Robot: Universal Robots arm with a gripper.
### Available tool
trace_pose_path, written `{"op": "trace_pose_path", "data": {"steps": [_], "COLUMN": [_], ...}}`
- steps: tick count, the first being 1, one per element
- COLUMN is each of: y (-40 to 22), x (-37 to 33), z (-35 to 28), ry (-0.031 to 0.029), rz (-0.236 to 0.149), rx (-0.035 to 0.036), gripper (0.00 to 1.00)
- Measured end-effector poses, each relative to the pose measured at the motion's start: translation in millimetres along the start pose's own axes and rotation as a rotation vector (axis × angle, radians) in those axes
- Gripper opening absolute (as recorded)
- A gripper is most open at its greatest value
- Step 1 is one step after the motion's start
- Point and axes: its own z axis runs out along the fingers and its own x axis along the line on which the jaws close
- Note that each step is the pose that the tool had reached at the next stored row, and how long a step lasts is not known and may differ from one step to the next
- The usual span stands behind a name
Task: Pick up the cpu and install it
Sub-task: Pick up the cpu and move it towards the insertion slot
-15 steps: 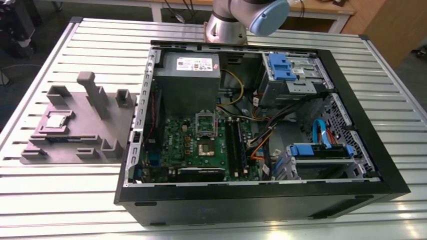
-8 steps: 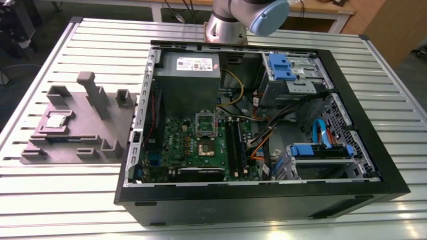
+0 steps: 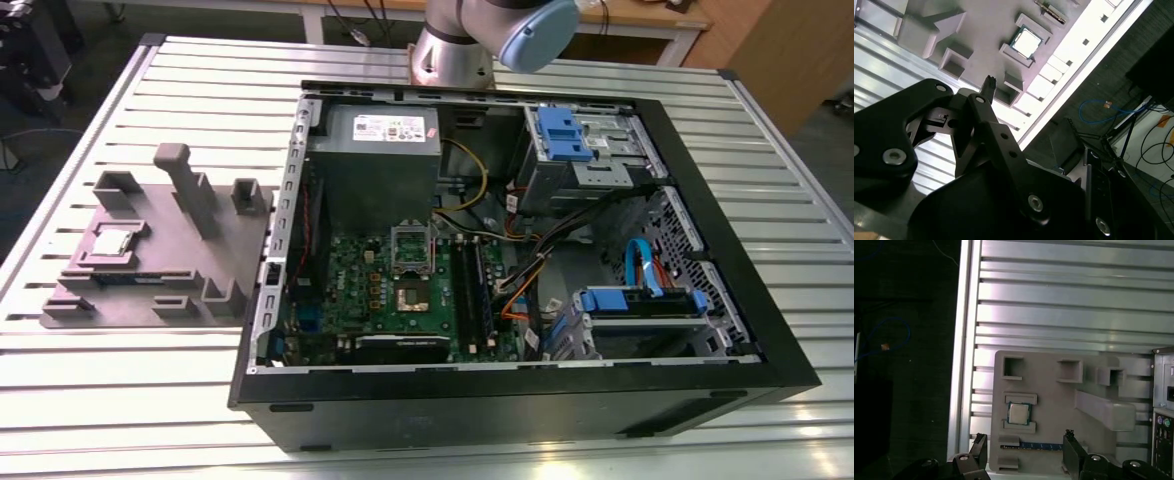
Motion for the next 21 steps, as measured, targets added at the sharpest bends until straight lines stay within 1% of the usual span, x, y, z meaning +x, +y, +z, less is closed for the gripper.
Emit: {"op": "trace_pose_path", "data": {"steps": [21], "y": [-2.5], "x": [0.1], "z": [6.0], "ry": [0.0], "rz": [0.0], "rx": [-0.0001], "gripper": [0.71]}}
